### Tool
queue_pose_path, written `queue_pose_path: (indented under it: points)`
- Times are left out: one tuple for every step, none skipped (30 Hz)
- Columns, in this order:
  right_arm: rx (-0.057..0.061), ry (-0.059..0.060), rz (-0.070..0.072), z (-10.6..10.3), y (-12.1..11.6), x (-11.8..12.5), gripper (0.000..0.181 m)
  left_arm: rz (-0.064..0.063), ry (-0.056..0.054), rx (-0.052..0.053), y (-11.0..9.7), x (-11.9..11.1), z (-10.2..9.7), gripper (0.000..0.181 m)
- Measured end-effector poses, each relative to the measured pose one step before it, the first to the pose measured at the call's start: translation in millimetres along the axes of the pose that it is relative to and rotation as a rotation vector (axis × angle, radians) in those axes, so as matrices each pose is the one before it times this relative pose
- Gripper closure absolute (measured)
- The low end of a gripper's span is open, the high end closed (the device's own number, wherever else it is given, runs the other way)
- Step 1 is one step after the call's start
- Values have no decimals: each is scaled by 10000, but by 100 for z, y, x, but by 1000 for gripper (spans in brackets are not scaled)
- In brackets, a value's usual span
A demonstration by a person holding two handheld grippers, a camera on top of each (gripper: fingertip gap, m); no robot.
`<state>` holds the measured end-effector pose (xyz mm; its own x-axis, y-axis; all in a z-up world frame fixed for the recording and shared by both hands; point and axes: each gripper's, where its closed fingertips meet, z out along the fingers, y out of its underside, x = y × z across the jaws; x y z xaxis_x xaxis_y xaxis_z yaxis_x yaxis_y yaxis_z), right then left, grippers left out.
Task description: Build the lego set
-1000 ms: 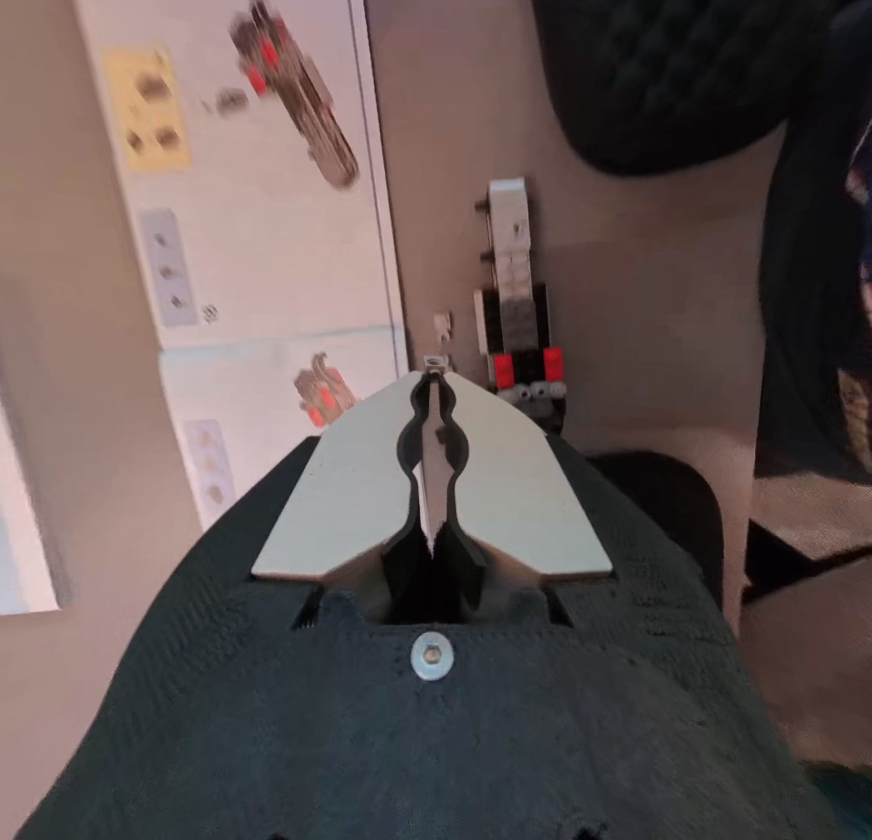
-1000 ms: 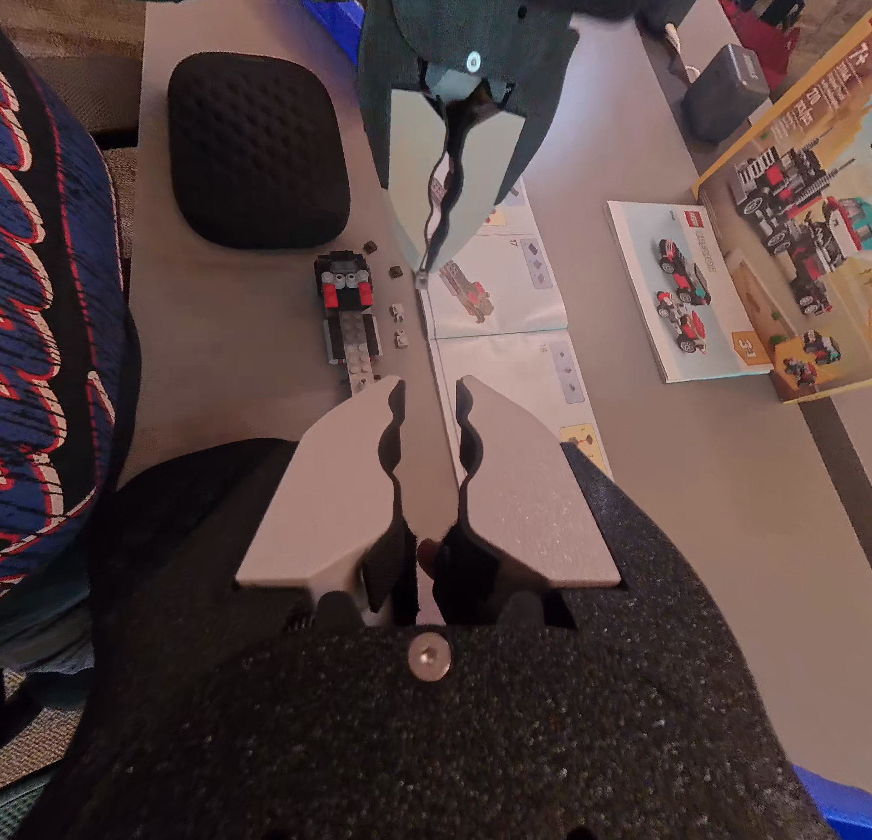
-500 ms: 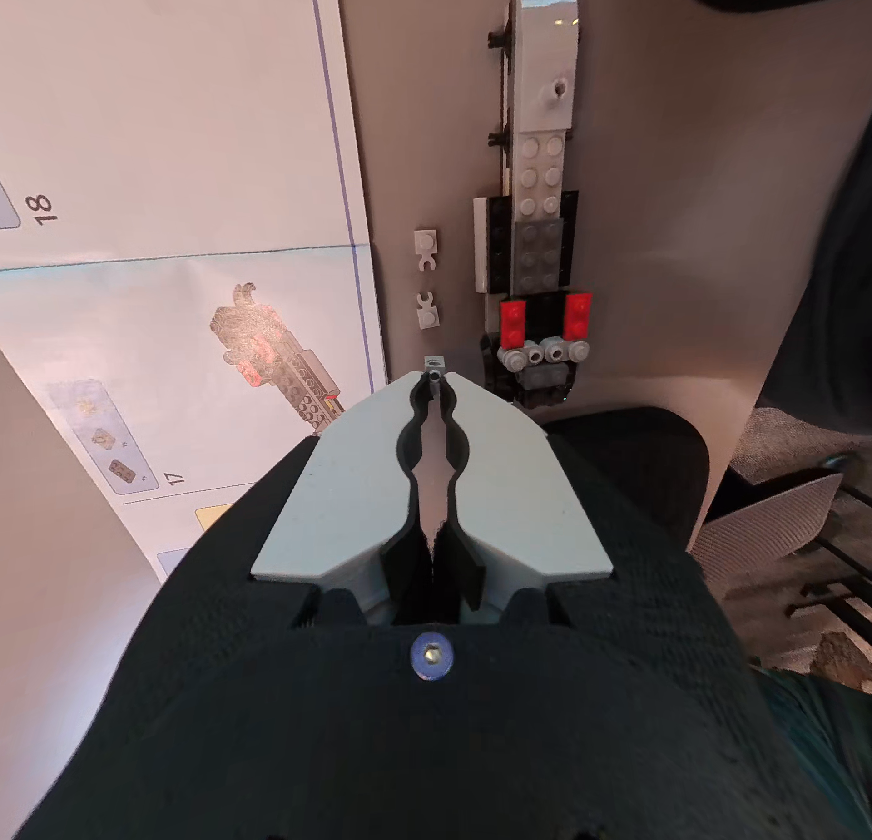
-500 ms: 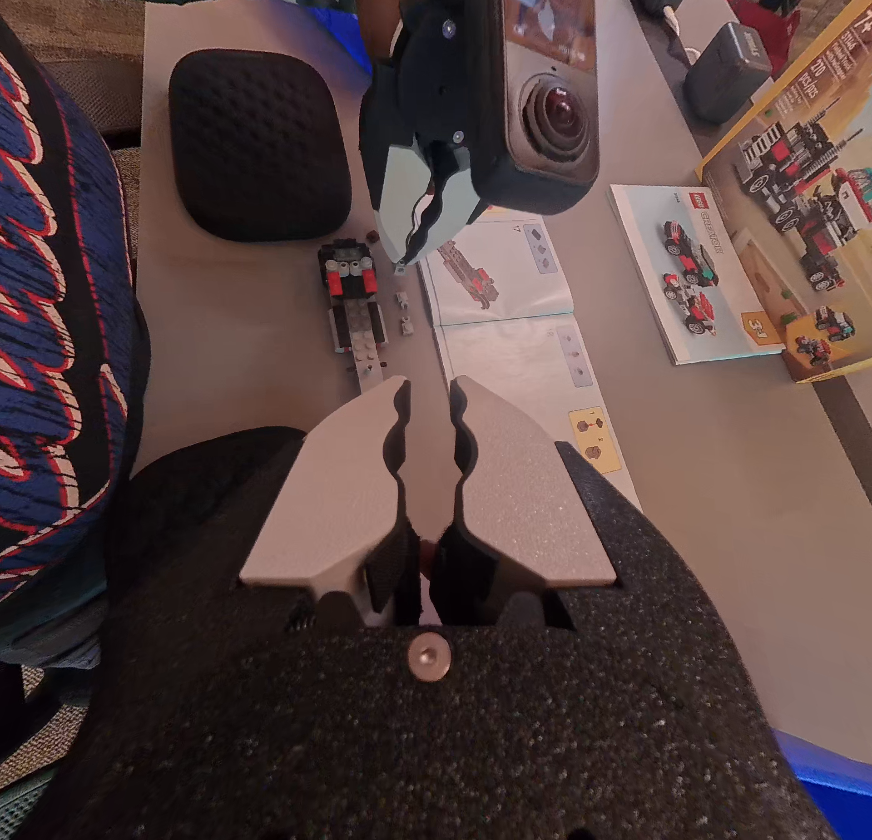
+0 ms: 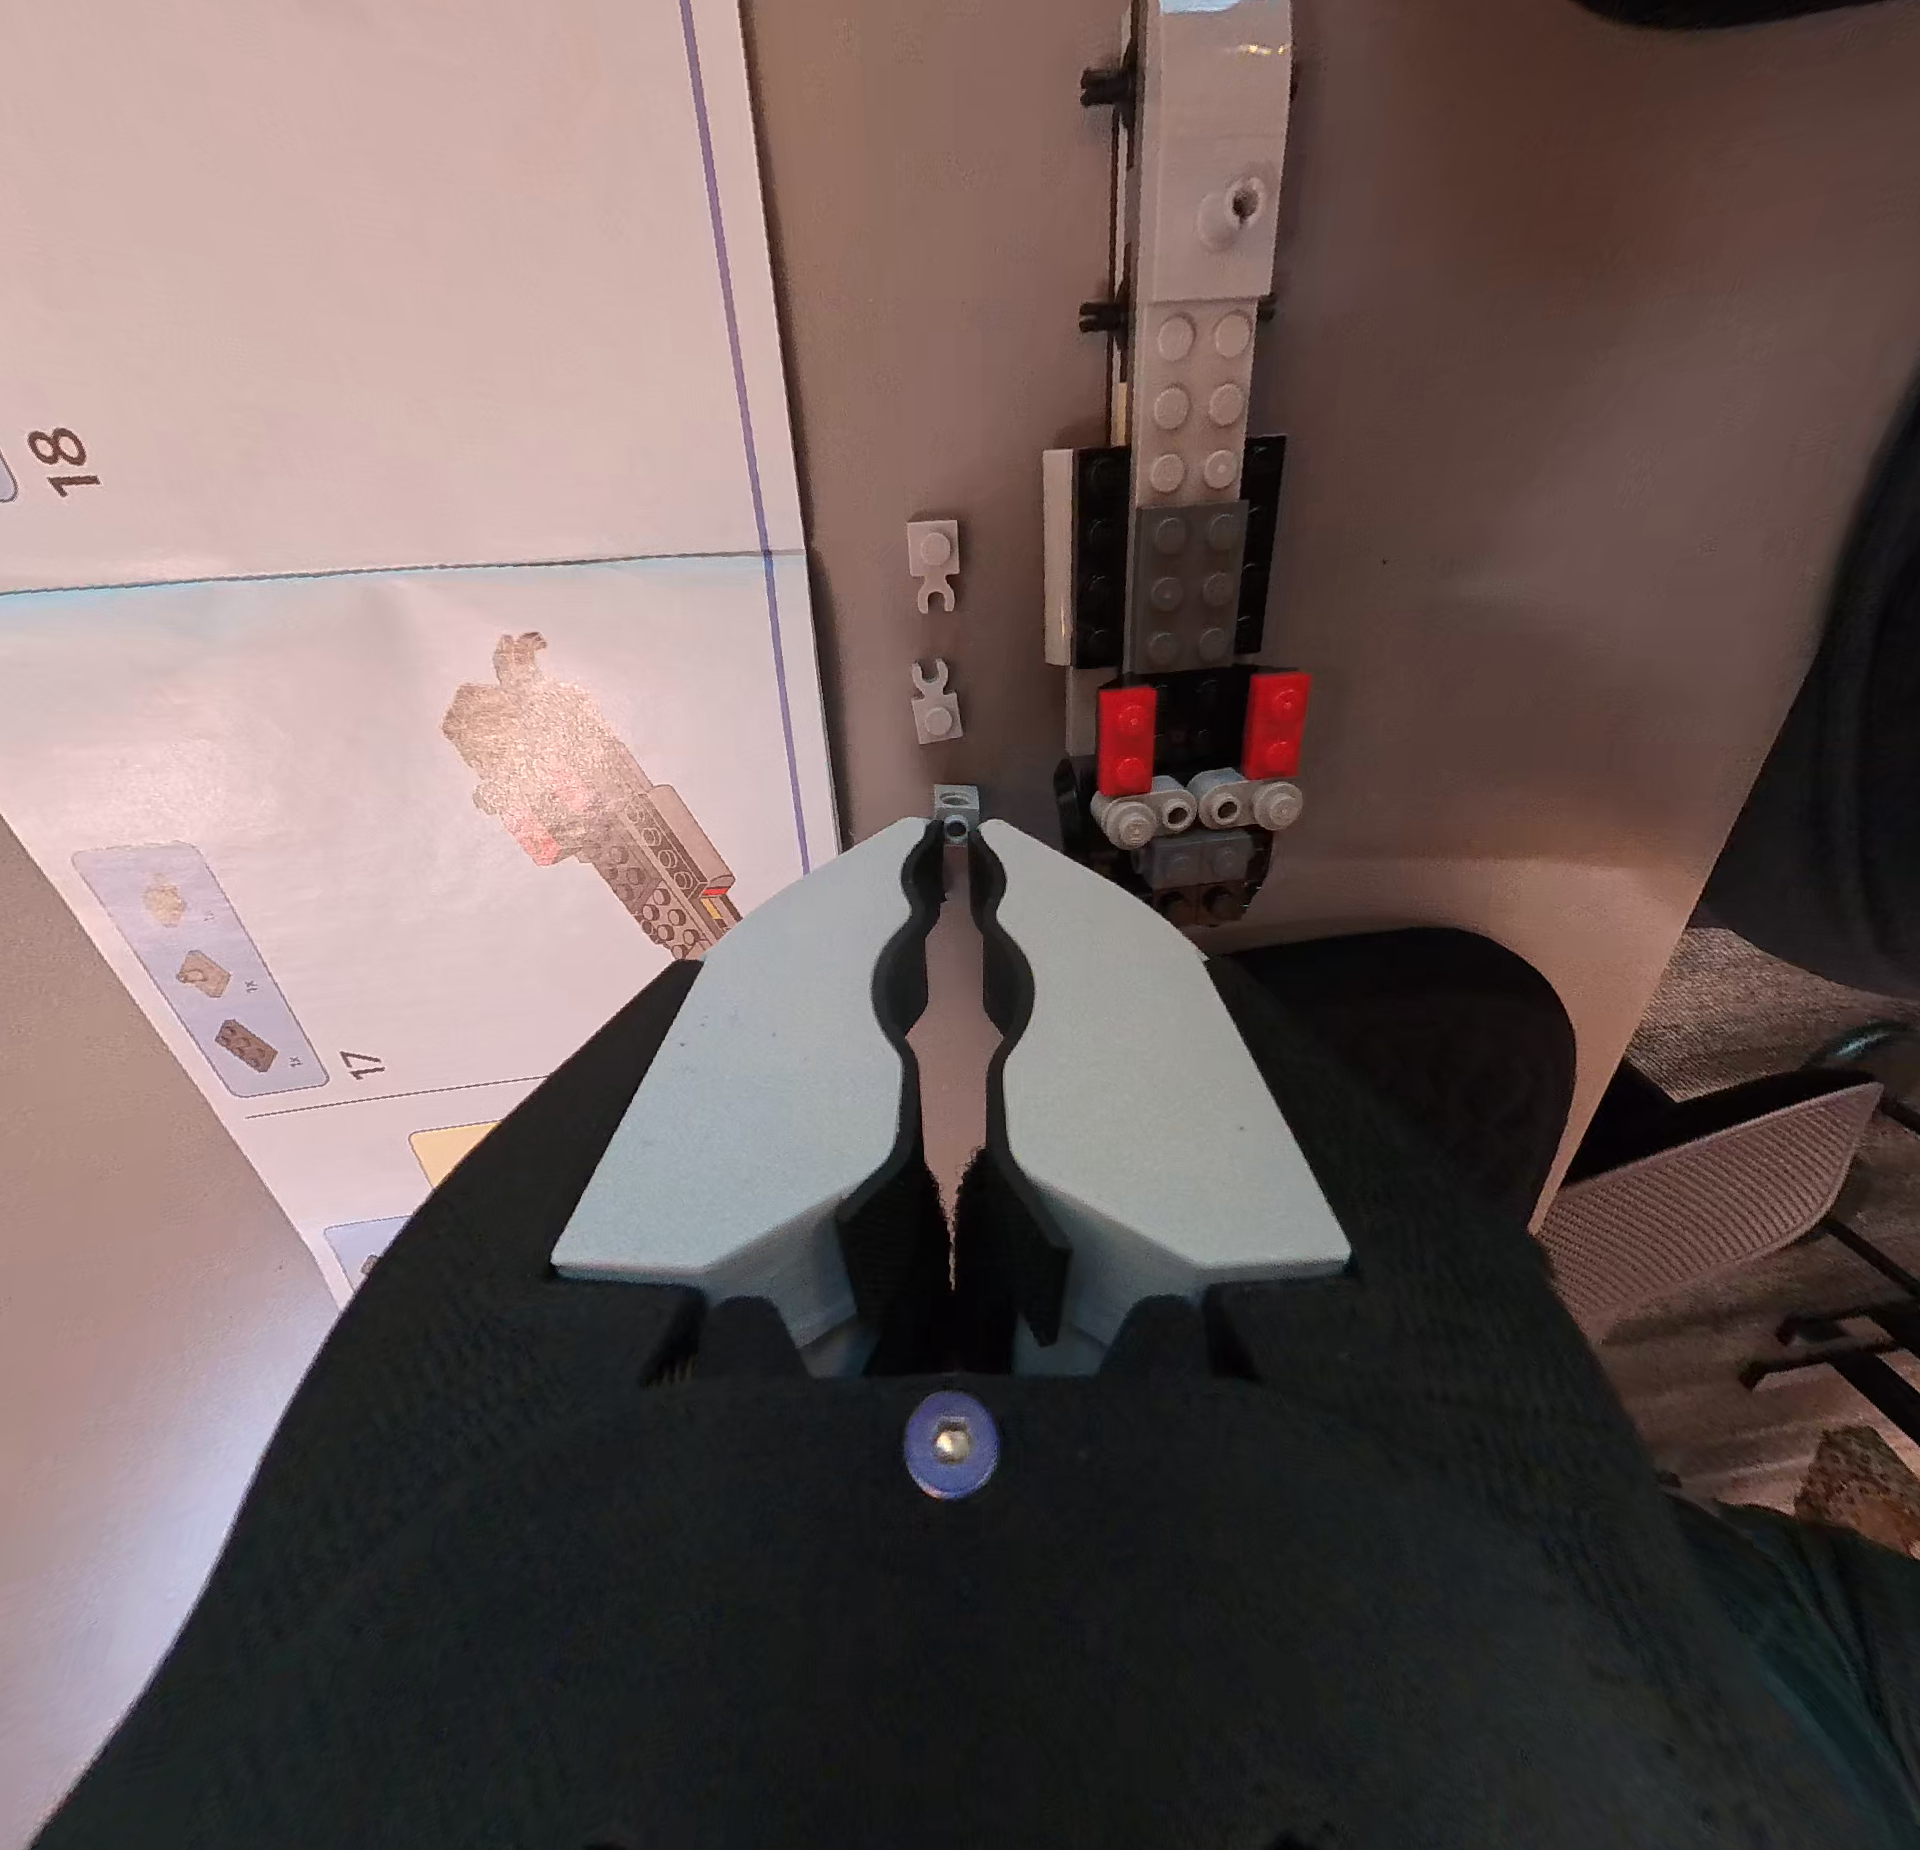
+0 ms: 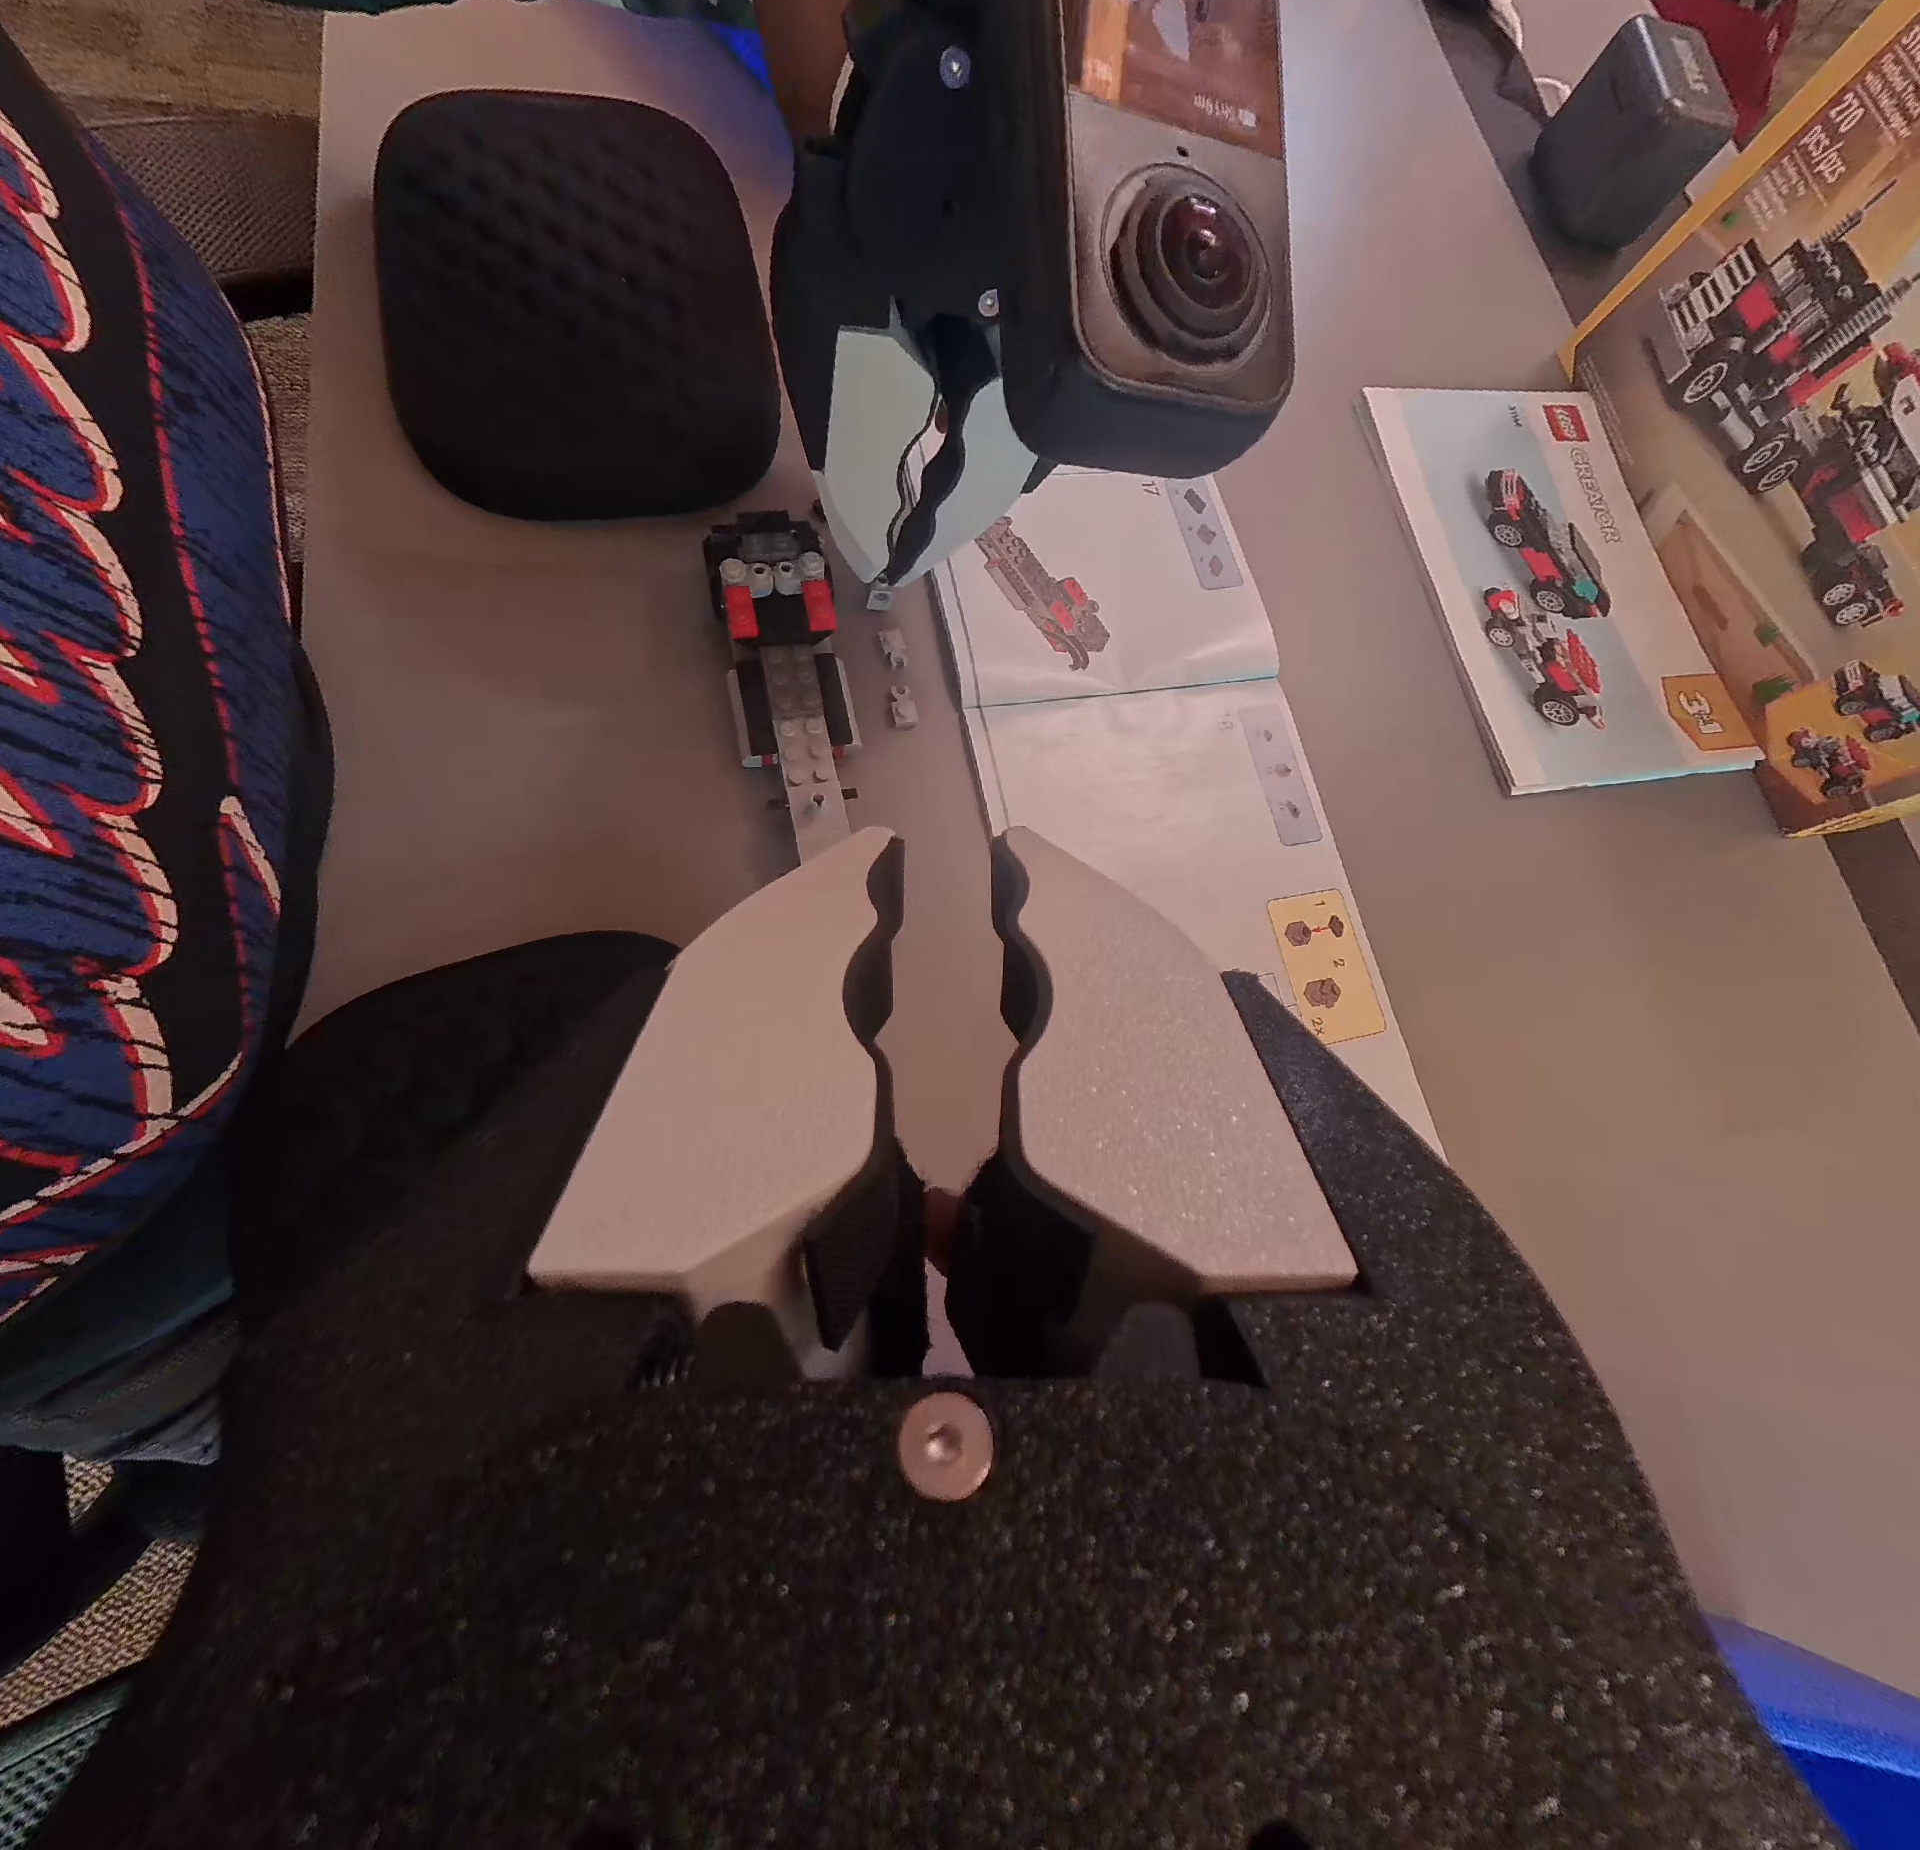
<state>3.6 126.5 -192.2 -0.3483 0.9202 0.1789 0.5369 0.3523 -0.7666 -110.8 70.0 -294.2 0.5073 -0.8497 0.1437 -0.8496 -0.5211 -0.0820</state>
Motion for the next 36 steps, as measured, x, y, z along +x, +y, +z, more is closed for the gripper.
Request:
queue_pose_path:
  points:
    - [-2,-13,1,12,5,-15,165,-3,-31,19,-19,-5,-2,176]
    - [-8,-3,4,7,16,5,165,-4,-25,26,-29,6,-7,176]
    - [-7,3,3,-7,12,12,165,-4,-35,30,-35,-7,-15,176]
    - [4,4,1,1,-1,14,165,-10,-38,34,-31,-13,-4,176]
    - [7,-2,4,11,-11,7,165,-16,-7,30,-34,11,22,176]
    - [2,-6,7,15,-10,3,165,-12,19,15,-16,53,33,175]
    - [-4,-4,4,32,4,-1,165,-2,13,2,9,42,54,175]
    - [-11,-12,5,47,14,3,165,-5,5,-5,10,16,57,174]
    - [-15,-23,2,56,6,-25,165,-12,8,-10,23,20,43,174]
    - [-5,-18,-2,55,-1,-19,165,-7,2,4,-4,5,23,174]
    - [3,-18,-7,42,-25,-24,165,-7,-12,23,-11,-8,-15,173]
    - [5,-4,-8,27,-13,-4,165,-13,-23,17,0,-30,-32,173]
    - [19,4,-1,10,-49,4,165,-12,-33,9,25,-54,-50,173]
    - [32,-9,7,10,-57,-13,165,-16,-41,28,17,-81,-72,172]
    - [31,-1,7,4,-64,-1,165,-32,-34,48,0,-77,-91,172]
    - [31,14,8,18,-52,5,165,-44,-29,49,3,-53,-90,172]
    - [24,-12,12,34,-46,-25,165,-41,-29,37,23,-49,-98,171]
    - [18,-12,16,36,-30,-31,164,-29,-39,15,45,-31,-88,171]
    - [10,-13,13,58,-5,-40,164,-19,-70,-21,60,-49,-67,170]
    - [-7,-18,9,70,39,-36,163,2,-69,-34,40,-41,-29,170]
    - [-18,-13,10,74,59,-18,163,18,-17,-6,-26,58,9,170]
    - [-11,-15,8,58,43,-11,162,19,16,17,-72,100,6,170]
    - [-2,-14,11,40,28,6,162,25,7,7,-46,98,20,170]
    - [2,-7,12,25,-1,19,162,23,-22,-20,-7,46,9,169]
    - [-3,0,7,11,-13,26,162,10,-46,-34,25,-6,-17,168]
    - [-6,12,3,7,-24,27,162,-1,-50,-26,35,-41,-26,168]
    - [-5,17,-5,3,-26,17,162,-2,-31,1,11,-10,-39,168]
    - [3,4,-15,13,-43,-11,162,-6,-20,22,-9,-9,-56,168]
    - [8,-7,-10,17,-41,-43,162,-11,-26,21,9,-25,-59,168]
    - [11,-3,0,31,-39,-33,162,-5,-24,13,9,-7,-63,168]
    - [10,-4,7,28,-34,-31,162,8,1,26,-13,31,-62,168]
    - [5,-4,11,31,-20,-34,162,15,27,61,-53,79,-76,168]
    - [0,-4,9,27,-13,-35,161,0,11,76,-76,48,-77,168]
    - [-1,1,8,41,-10,-25,161,-14,-16,52,-40,7,-76,167]
    - [-5,-2,12,35,0,-22,161,-10,-15,35,21,-7,-85,167]
    - [-12,-2,13,32,5,-32,161,-12,3,53,28,21,-117,167]
